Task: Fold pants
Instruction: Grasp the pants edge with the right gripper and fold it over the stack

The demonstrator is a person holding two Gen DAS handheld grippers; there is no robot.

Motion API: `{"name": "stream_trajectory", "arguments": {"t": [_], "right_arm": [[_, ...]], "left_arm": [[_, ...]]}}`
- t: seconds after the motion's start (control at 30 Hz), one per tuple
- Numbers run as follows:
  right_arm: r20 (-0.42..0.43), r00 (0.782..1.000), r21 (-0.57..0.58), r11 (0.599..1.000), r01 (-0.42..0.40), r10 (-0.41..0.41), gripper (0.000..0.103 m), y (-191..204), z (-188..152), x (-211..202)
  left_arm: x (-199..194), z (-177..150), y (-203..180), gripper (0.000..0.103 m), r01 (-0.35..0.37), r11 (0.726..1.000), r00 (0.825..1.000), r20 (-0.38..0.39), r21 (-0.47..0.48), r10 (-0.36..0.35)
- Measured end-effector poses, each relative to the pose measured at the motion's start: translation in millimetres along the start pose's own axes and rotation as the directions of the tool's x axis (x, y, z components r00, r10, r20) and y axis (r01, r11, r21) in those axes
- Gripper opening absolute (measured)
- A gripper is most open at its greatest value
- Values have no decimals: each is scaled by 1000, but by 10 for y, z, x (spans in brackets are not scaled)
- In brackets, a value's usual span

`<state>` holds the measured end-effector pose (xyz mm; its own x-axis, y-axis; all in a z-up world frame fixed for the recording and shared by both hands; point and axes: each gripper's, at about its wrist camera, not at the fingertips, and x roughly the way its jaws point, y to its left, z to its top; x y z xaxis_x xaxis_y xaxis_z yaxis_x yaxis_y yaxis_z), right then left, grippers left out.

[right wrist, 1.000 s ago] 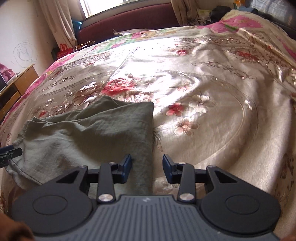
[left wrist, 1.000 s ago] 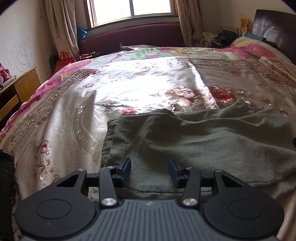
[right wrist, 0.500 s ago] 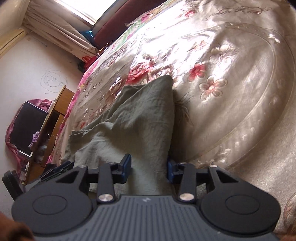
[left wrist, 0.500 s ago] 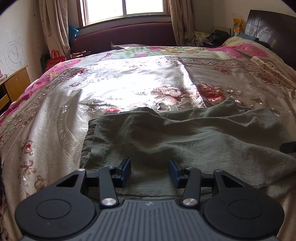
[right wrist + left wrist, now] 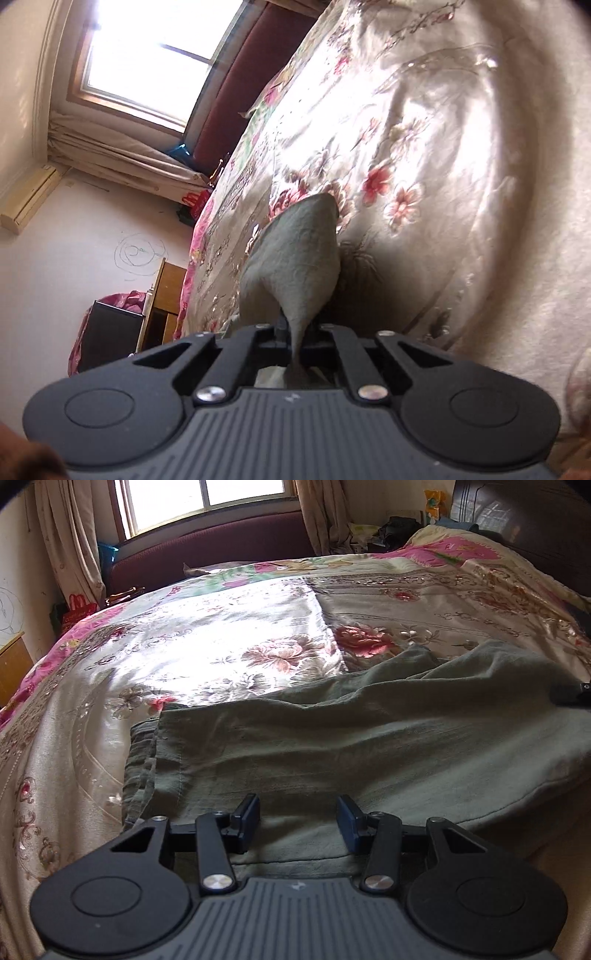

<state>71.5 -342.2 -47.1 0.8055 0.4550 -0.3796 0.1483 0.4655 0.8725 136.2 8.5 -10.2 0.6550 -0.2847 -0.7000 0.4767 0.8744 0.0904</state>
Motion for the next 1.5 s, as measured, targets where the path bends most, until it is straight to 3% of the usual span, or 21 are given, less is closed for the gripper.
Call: {"name": "stream_trajectory", "arguments": {"t": [0.13,0.37,0.5,0.8,0.97,1.17,1.3,1.5], "right_arm": [[44,996,10,997,72,-72,4,-157,45,-423],[127,981,34,990,140,-143,4,-259,68,-1077],[128,973,12,981,193,-193,4,-135,54,-1174],[75,981,-179,966,187,-176,4,756,-74,-501],[8,985,-270,948,171,-175,4,1195,-258,60],[-57,975,-380,908,176,-213,4,1574,-565,613],[-88,962,-456,869,193,-260,4,1783,-762,914],[-108,921,-614,754,235,-375,10,2009,-1098,1326]], "left_arm": [[-64,-18,-494,60,53,993,998,10,105,-55],[-173,-52,-925,62,208,974,978,0,90,-209],[-199,-99,-911,63,225,971,974,13,77,-227],[-322,-63,-567,64,215,976,975,56,-26,-213],[-518,-114,-266,65,171,981,983,89,-96,-162],[-675,-250,64,68,171,963,981,122,-208,-148],[-706,-284,187,69,177,950,980,136,-258,-146],[-646,-337,405,69,185,919,982,112,-348,-155]]}}
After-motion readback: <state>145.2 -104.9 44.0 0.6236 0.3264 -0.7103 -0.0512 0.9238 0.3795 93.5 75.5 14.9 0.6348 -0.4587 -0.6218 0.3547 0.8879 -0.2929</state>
